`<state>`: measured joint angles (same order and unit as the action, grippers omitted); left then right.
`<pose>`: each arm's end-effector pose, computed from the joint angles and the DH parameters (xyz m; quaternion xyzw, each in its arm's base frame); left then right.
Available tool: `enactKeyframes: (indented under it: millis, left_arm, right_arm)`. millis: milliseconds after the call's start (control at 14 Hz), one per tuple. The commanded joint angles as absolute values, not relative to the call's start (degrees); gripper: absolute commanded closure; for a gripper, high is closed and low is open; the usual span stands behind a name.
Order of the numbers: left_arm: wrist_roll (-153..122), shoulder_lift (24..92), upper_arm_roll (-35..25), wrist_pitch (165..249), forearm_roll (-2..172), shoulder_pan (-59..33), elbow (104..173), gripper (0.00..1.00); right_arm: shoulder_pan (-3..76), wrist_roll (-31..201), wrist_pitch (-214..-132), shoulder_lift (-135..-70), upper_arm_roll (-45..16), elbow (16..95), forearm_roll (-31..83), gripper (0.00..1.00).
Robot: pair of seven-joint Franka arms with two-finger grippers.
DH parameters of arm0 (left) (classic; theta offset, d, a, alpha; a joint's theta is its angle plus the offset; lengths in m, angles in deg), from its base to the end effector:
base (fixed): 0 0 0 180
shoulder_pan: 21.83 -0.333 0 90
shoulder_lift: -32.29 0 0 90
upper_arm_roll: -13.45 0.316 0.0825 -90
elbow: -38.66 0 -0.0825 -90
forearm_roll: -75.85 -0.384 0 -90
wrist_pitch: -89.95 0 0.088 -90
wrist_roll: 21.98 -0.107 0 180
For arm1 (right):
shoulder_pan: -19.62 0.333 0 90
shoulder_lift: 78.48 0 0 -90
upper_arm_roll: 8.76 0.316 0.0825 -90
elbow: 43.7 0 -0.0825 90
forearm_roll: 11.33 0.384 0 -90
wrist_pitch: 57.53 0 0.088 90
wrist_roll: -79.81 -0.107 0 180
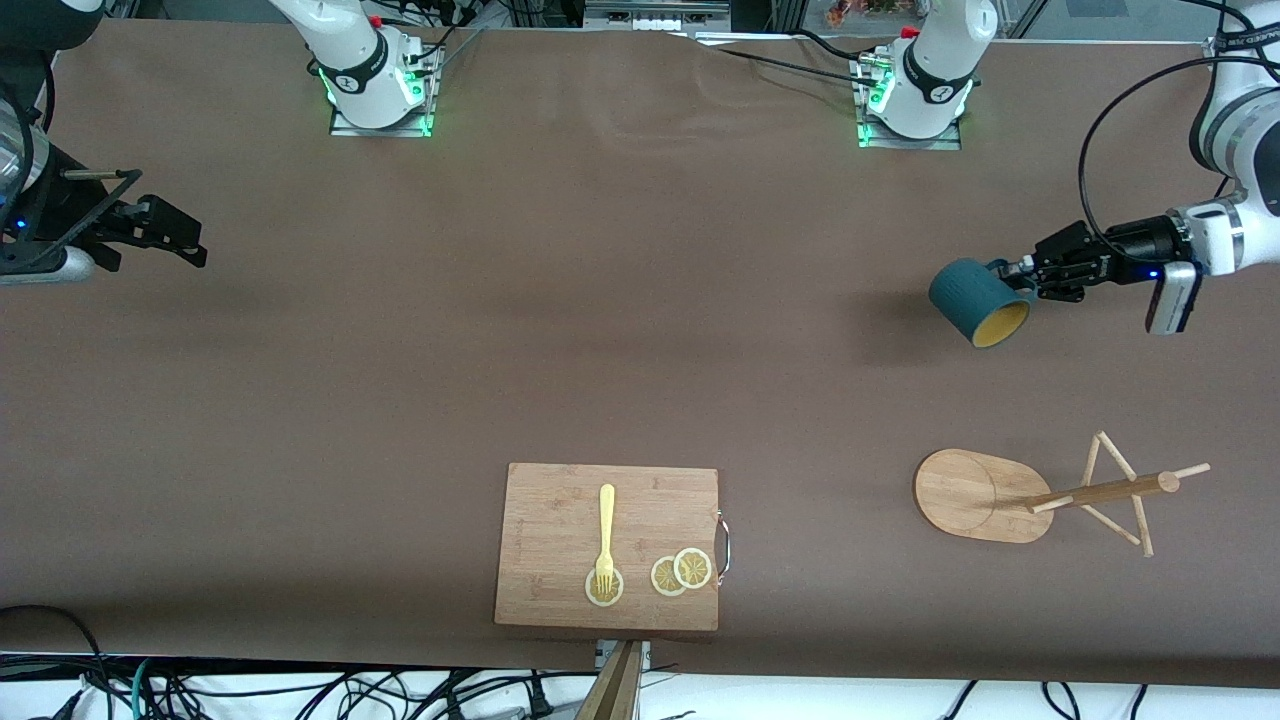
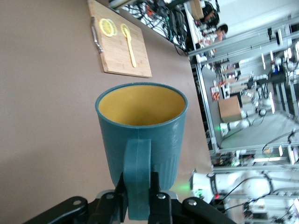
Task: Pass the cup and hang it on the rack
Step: 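Lift the mug by its handle and carry it toward the wooden rack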
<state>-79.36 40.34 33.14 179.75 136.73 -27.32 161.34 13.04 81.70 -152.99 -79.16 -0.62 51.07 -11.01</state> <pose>0.4958 0.1268 0.3492 0.8378 -0.0552 0.0796 0.5373 0.5641 0.0155 0.5867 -0.9995 -0.0298 -0.0002 0.0036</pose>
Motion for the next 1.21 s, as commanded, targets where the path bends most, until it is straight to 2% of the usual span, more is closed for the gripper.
enactKeyframes:
  millis: [0,499,1139]
  left_arm:
    - [-70.87,45.9,34.11,175.04,140.18,-28.15,155.13,1.0]
    - [-55.55,48.1,34.11,172.31,146.16,-30.97,153.53,1.0]
    - [-54.76,57.77,34.11,166.25,156.0,-34.57,148.26,1.0]
  right_arm:
    - [13.21,81.66,-153.85,-79.62,-0.5,51.49,-10.62,0.0]
    - [15.23,81.57,-159.39,-82.08,-0.41,51.23,-10.45,0.0]
    - [15.49,81.66,-160.89,-83.32,-0.5,51.05,-10.27,0.0]
